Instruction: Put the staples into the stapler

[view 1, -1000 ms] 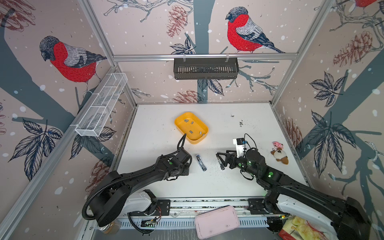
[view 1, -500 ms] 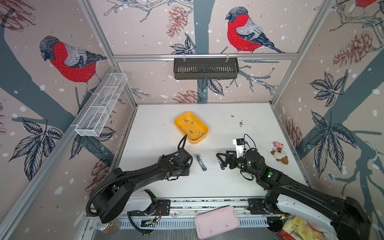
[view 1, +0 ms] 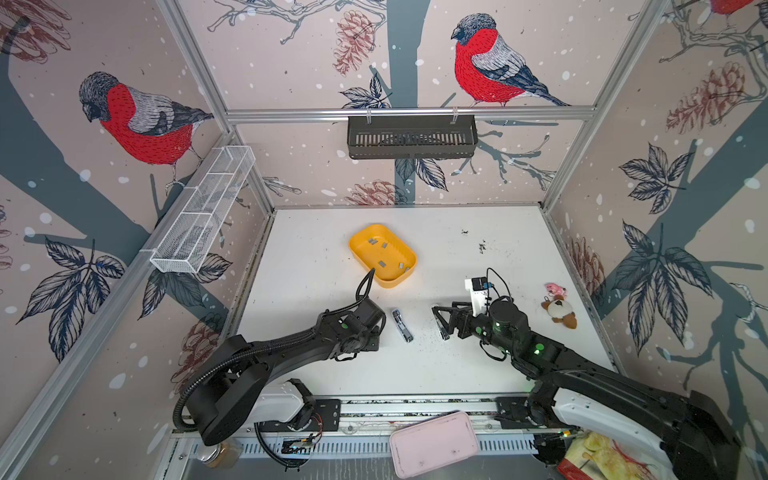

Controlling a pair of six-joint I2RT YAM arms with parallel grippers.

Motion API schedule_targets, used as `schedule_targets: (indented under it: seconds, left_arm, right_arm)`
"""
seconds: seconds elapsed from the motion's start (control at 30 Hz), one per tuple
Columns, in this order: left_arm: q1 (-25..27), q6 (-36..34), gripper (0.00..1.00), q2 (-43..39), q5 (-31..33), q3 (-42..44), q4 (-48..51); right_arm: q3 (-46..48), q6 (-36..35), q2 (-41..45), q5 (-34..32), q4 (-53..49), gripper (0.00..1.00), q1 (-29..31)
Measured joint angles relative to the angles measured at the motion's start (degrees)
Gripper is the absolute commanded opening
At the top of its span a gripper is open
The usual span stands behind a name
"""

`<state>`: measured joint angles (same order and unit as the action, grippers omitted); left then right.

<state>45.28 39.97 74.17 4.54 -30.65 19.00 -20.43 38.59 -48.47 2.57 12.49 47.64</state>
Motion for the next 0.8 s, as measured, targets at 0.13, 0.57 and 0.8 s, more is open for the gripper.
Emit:
schedule_targets:
  seconds: [0.13,0.57,0.8]
  left_arm:
    - [0.15,0.00,0.04,0.07,0.09,0.28,-0.74]
    - [0.37,0.02,0.00,-0.63,-1.77,0.42,-0.76]
    - [0.15,0.07,0.00,-2.38,-4.59,0.72,-0.85]
  right_arm:
    - [0.00,0.00,-0.31,0.00,0.00,0.85,0.00]
    - [0.00,0.00,-0.31,0.00,0.00,0.85,0.00]
    - [0.00,0.02,0.39,-0.02,-0.04,0.85,0.00]
